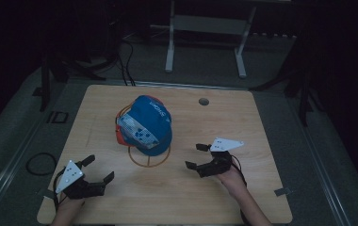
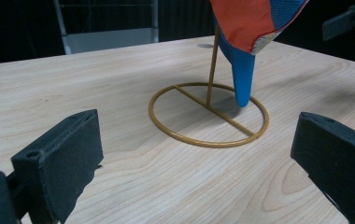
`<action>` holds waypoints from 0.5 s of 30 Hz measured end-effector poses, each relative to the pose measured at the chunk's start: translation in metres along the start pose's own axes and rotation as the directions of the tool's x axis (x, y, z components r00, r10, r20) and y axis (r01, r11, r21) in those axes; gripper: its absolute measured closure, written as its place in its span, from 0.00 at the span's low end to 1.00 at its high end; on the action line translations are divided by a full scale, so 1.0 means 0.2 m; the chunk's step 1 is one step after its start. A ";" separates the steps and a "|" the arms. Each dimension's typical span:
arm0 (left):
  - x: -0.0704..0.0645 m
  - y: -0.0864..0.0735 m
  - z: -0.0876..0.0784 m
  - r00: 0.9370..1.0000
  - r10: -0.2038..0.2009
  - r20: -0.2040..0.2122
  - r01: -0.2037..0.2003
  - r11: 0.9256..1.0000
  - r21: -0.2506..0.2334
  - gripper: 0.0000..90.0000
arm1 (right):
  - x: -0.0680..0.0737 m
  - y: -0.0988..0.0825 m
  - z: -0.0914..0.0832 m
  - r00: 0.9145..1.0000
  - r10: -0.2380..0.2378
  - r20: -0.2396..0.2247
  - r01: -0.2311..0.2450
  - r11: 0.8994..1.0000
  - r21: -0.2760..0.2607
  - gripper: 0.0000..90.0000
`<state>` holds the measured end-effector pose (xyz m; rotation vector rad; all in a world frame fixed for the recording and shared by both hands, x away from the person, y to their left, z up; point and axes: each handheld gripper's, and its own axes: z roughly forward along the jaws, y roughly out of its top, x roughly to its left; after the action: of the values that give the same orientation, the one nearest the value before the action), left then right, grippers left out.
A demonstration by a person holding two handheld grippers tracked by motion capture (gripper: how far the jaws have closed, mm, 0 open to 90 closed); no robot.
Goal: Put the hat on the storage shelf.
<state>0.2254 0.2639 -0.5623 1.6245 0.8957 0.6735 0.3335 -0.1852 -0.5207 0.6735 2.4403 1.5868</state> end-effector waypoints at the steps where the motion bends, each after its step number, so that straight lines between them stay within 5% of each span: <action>1: 0.00 0.00 0.00 1.000 0.000 0.002 0.000 1.000 0.000 0.03 | -0.01 -0.02 0.00 1.000 0.002 -0.001 -0.002 1.000 0.007 0.15; 15: 0.00 -0.01 0.00 1.000 -0.001 0.011 0.001 1.000 0.009 0.03 | -0.13 -0.16 -0.04 0.999 0.024 0.042 -0.027 0.998 0.056 0.15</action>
<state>0.2253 0.2641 -0.5634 1.6342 0.8922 0.6603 0.3443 -0.2143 -0.5491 0.7415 2.4653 1.5022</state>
